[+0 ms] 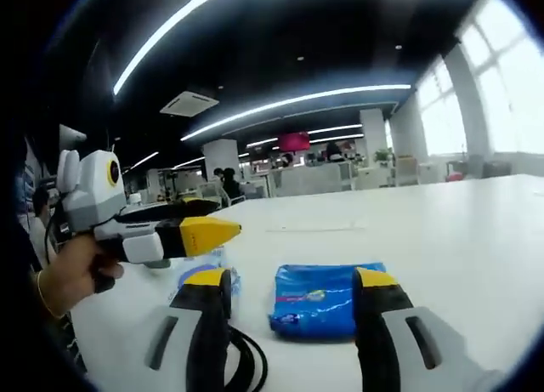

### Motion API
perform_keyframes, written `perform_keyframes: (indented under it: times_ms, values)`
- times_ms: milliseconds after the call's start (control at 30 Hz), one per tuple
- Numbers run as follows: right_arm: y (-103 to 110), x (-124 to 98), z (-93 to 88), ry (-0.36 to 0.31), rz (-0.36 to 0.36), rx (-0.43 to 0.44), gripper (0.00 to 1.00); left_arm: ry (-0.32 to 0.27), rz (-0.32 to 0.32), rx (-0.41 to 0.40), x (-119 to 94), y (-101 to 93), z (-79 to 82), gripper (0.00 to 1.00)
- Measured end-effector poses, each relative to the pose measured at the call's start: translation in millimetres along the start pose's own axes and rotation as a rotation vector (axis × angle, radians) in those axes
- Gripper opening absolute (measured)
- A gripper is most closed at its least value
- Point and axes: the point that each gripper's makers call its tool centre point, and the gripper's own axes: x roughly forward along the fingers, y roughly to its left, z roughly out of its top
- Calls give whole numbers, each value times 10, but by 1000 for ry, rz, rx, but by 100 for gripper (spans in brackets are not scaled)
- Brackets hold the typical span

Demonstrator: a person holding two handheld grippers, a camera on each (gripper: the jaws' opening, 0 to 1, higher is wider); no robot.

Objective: Arrange the tabletop items into an orderly group along one side of the table until the central work area is clear of visible clutter.

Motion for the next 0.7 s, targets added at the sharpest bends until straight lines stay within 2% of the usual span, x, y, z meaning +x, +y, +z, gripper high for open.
perform_keyframes:
  times_ms: [100,333,433,500,700]
  values:
    - [80,-2,25,-24,12,-51,56,4,-3,-14,-26,7,12,66]
    - [288,-1,-42,-17,58,-148,57,45,0,-68,-100,56,-13,70]
    - [363,12,-129,5,82,-156,57,37,1,-84,-133,64,-12,71]
    - [404,12,-176,14,96,-161,57,70,7,-128,-169,75,-74,72]
    - [517,-6,-268,35,132,-152,58,59,33,-176,-295,158,-67,76]
